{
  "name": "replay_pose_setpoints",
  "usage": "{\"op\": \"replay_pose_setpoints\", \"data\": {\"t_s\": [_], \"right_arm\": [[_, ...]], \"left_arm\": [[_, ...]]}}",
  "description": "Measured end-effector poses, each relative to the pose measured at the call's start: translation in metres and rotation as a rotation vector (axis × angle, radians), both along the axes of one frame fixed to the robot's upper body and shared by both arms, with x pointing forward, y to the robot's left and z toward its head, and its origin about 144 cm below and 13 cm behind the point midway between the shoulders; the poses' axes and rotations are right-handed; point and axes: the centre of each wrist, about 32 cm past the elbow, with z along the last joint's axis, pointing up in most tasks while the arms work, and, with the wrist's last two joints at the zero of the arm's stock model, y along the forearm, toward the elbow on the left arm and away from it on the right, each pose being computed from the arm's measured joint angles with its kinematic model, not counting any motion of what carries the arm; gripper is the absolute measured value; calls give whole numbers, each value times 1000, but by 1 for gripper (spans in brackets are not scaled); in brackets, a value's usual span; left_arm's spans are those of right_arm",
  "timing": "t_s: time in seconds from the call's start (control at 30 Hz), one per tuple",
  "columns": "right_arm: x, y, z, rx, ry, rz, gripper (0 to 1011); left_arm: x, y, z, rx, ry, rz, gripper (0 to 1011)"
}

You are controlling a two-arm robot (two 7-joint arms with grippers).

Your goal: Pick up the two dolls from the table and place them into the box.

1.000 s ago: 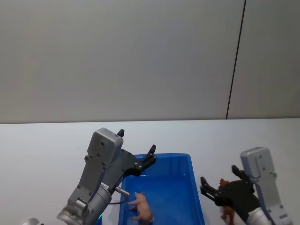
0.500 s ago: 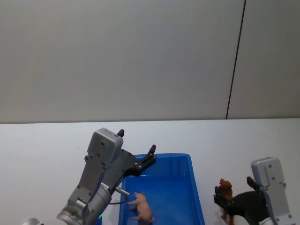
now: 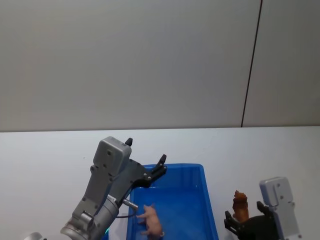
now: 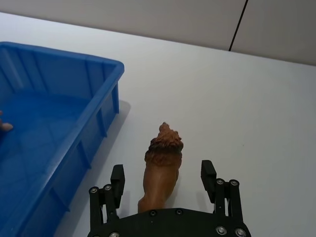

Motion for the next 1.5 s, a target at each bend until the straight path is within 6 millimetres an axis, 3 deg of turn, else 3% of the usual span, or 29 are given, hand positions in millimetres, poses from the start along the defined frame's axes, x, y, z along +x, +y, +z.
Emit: {"op": "replay_pose_setpoints", "data": {"t_s": [0.17,0.77,1.13,1.5], "right_arm": [[1,2,-5,4,34,0,901],[-8,5,0,-3,22,-22,343],[-10,6,17,-1,-78,-15,331],[0,14,38,40,-173,72,331]], "left_arm": [[0,0,0,0,0,0,1002],[0,0,0,0,0,0,1002],[0,0,0,0,0,0,1002],[0,0,0,0,0,0,1002]]}}
